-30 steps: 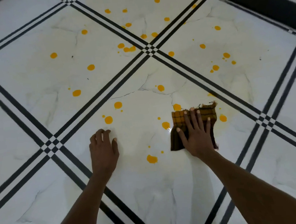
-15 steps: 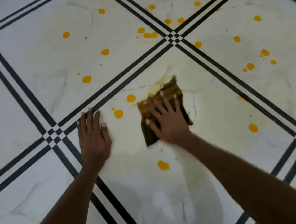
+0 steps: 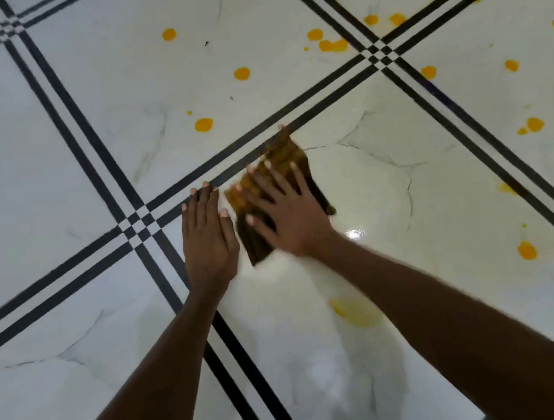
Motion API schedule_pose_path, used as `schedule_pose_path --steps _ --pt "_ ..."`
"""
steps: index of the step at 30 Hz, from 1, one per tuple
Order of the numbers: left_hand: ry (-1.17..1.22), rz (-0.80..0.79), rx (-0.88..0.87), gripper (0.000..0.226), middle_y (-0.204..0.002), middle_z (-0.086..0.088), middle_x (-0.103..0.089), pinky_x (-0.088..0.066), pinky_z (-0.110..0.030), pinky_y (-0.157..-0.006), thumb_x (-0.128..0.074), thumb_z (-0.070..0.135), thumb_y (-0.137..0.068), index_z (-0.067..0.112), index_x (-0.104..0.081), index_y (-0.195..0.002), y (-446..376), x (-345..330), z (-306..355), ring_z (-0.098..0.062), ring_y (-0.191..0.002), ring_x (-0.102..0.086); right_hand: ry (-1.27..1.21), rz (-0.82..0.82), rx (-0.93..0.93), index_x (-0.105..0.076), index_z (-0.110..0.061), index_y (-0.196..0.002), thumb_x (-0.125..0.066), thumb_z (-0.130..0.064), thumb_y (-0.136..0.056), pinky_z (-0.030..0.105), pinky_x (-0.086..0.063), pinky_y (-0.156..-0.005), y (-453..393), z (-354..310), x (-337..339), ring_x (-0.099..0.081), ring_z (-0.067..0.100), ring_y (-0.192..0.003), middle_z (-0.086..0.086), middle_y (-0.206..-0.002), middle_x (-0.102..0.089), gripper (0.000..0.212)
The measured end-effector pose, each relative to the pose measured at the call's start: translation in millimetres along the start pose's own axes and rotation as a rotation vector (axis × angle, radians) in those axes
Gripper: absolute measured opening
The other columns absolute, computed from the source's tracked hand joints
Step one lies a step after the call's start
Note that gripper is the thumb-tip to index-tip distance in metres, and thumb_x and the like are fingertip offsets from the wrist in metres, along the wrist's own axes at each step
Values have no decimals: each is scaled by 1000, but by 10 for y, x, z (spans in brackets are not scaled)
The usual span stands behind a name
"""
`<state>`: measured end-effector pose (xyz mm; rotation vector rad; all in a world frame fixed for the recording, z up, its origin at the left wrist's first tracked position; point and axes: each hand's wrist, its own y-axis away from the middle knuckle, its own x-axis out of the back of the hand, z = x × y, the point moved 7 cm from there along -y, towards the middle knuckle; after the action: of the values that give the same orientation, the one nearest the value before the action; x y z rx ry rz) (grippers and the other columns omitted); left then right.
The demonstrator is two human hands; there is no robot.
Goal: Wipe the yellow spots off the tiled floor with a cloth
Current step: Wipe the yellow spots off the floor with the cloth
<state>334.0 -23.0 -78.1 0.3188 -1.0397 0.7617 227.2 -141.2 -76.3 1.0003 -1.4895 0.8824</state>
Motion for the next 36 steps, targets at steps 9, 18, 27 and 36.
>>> schedule_pose_path --steps 9,18,27,36 --pt "-45 -3 -4 53 -169 -8 -31 -15 -46 -131 -29 29 -111 6 -38 -158 -11 -18 80 -25 -160 -20 -10 -21 -516 -25 -34 -165 -19 -63 -104 72 -8 -124 203 1940 286 -10 40 -161 8 -175 -15 67" --pt "-10 4 -39 51 -169 -10 -32 -18 -50 -130 -32 24 -111 5 -38 -158 18 32 61 -26 -160 -21 -56 -23 -153 -35 -32 -162 -35 -55 -107 68 -11 -126 1388 148 76 -4 30 -164 3 -175 -15 60" --pt "61 21 -21 51 -168 -5 -34 -15 -44 -131 -29 25 -110 9 -40 -157 -5 43 13 -20 -160 -21 -171 21 -114 -38 -37 -160 -36 -52 -106 67 -10 -124 683 -517 74 -12 34 -162 3 -174 -24 56" --pt "3 -11 -12 55 -169 -6 -31 -15 -45 -131 -32 33 -110 7 -38 -158 16 21 49 -23 -161 -18 -77 59 -658 -27 -34 -164 -33 -53 -107 72 -8 -124 1933 217 163 -5 41 -162 9 -176 -12 61"
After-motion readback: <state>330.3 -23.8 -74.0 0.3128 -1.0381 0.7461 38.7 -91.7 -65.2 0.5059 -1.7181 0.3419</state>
